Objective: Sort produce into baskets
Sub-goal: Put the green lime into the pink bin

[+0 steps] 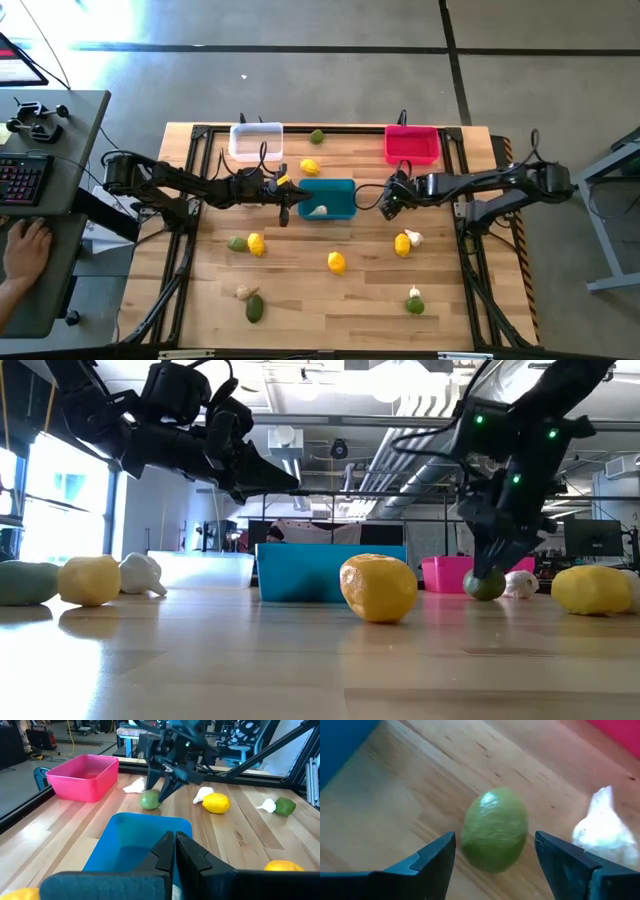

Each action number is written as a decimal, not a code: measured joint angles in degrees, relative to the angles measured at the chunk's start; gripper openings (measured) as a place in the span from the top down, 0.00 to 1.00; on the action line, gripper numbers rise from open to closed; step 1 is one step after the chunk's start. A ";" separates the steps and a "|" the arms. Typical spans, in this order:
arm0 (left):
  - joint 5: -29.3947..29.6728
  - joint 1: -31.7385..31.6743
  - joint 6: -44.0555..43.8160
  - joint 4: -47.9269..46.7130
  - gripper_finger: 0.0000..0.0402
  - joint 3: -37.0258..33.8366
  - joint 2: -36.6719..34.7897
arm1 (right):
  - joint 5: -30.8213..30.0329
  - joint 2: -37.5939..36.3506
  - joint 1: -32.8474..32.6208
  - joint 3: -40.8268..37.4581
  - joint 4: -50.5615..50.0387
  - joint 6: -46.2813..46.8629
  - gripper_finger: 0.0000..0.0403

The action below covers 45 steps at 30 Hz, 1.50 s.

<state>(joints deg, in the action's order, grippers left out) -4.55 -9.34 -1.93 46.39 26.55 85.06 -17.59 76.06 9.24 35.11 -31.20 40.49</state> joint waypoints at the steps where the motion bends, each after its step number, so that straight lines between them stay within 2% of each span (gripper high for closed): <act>1: -0.01 0.00 0.00 -0.10 0.99 0.02 0.00 | 0.80 0.74 0.19 0.00 0.24 0.00 0.36; 4: 0.00 0.00 -0.01 -0.12 0.99 0.00 0.00 | 3.46 2.88 0.89 0.00 1.39 -0.48 0.41; 8: -0.01 0.02 -0.03 -0.13 0.99 0.01 0.00 | 4.10 4.31 1.49 0.00 3.26 -2.58 0.53; 13: -0.01 0.02 -0.60 -0.28 0.99 0.01 0.00 | 4.38 0.30 2.88 0.03 5.65 -4.91 0.71; 17: -0.01 0.02 -0.58 -0.25 0.99 0.00 0.00 | 5.84 -6.08 7.24 0.22 6.24 -8.65 0.71; 21: -0.01 0.02 -0.67 -0.17 0.99 0.00 0.00 | 5.39 -8.84 16.34 2.38 5.45 -14.30 0.71; 25: 0.00 0.02 -0.97 -0.20 0.99 0.00 0.00 | 6.29 -6.93 27.22 5.85 5.44 -21.52 0.70; 29: 0.01 0.02 -2.43 -0.20 0.99 0.01 0.00 | 10.51 -2.92 37.49 8.78 5.51 -26.39 0.70; 33: 0.01 0.02 -2.51 -0.22 0.99 0.00 0.00 | 14.13 3.18 44.81 10.32 5.61 -30.18 0.69; 40: 0.02 0.00 -2.51 -0.26 0.99 0.01 0.00 | 14.63 13.31 49.06 12.99 6.31 -33.46 0.68; 45: 0.00 0.00 -2.50 -0.39 0.99 0.02 0.00 | 13.81 15.05 47.86 14.91 6.61 -35.00 0.59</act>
<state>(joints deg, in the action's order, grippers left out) -4.55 -9.34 -4.43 46.00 26.56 85.06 -3.78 91.10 57.10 50.02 -24.58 5.49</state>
